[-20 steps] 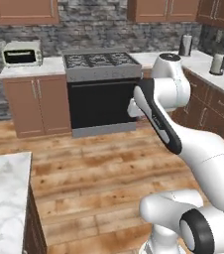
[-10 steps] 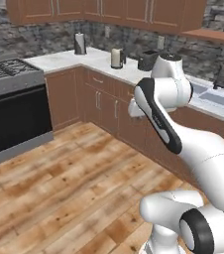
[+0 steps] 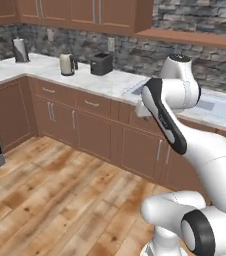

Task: Navigate to the coffee machine.

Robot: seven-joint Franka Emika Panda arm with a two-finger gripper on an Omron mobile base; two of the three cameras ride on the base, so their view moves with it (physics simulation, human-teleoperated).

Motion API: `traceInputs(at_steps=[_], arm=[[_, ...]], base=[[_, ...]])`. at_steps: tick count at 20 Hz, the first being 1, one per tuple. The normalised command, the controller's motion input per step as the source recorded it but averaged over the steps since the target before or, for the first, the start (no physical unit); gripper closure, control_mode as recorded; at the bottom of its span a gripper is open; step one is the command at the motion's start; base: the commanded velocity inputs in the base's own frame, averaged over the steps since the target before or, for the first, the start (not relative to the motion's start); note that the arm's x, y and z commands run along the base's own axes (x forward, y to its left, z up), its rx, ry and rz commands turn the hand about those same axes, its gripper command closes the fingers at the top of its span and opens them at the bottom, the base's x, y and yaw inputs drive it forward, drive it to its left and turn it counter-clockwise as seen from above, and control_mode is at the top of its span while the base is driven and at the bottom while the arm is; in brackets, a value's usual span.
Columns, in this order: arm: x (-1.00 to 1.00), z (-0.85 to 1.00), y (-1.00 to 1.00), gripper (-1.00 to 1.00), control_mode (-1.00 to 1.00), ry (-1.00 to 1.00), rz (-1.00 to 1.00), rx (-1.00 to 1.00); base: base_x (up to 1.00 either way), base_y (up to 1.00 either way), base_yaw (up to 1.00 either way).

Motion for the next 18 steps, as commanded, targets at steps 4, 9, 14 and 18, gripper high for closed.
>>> traceInputs(at_steps=[4,9,14,18], arm=[[0.0,0.0,0.0,-1.0,1.0,0.0,0.0,0.0],[0.0,0.0,0.0,-1.0,1.0,0.0,0.0,0.0],[0.0,0.0,0.0,-1.0,1.0,0.0,0.0,0.0],[0.0,0.0,0.0,-1.0,1.0,0.0,0.0,0.0]], base=[[0.88,0.03,-0.23],[0.81,-0.01,-0.26],[0.38,-0.23,-0.76],[0.1,-0.22,-0.99]])
